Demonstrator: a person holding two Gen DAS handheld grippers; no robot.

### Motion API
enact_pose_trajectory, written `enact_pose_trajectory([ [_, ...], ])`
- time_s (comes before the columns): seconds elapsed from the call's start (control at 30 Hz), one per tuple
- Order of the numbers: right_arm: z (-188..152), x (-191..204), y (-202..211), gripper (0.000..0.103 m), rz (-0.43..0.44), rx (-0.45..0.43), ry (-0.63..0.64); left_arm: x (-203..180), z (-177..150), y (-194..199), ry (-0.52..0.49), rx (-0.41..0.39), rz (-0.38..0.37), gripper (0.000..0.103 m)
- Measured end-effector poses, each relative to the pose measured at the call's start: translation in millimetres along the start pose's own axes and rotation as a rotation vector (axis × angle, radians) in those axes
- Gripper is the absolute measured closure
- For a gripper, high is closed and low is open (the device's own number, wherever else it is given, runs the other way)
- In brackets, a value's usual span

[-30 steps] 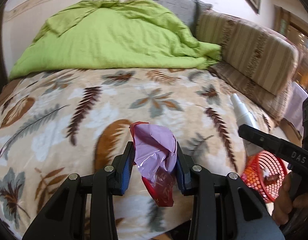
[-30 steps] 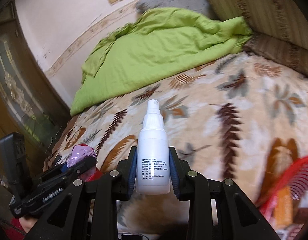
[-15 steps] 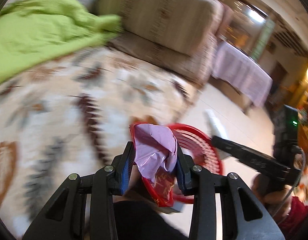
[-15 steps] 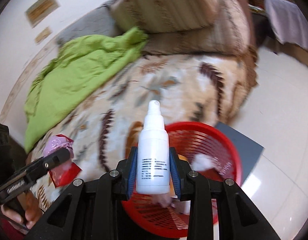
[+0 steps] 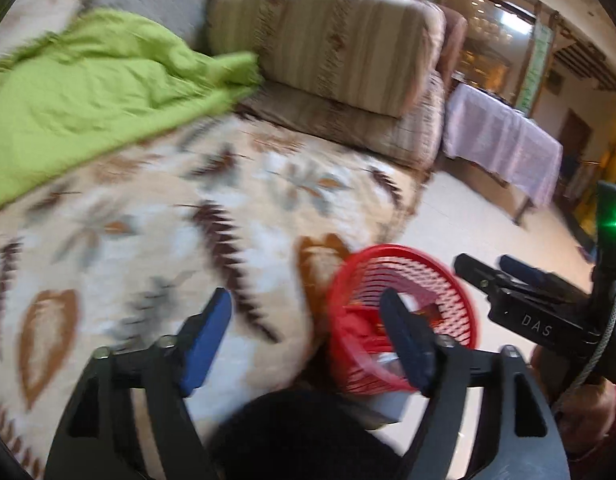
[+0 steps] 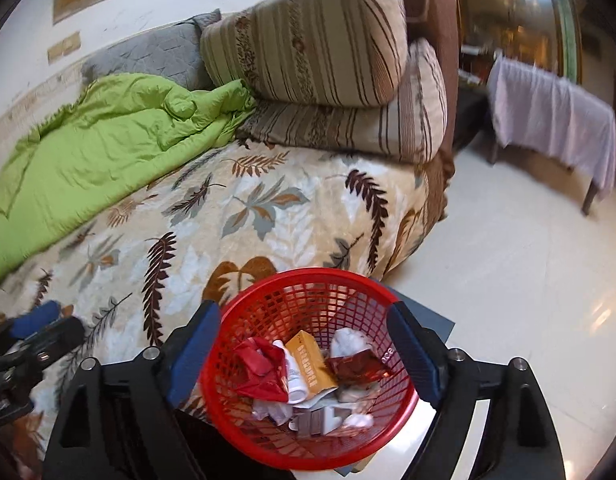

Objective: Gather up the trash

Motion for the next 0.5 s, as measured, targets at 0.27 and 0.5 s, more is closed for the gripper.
enact_pose_trajectory([
  [0.27,-20.8,34.8,10.1,0.000,-0.111,-0.045,-0.062,53.3,-41.7,35.5,0.012,-0.042,0.254,0.015],
  [0.5,-29.1,47.2,18.5,0.000,-0.142,-0.048,-0.062,71.2,-55.4,40.5,0.023,-0.015,0.347,0.014],
])
Point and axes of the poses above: each gripper's, at about its wrist camera, not at the fingertips, and y roughly against the way its jaws point, x to its left, z to its top, the point moved 2 cm from there along -y, roughly the way its jaws point, and after that the axes turned 8 degrees about z, right-handed, at the moved point
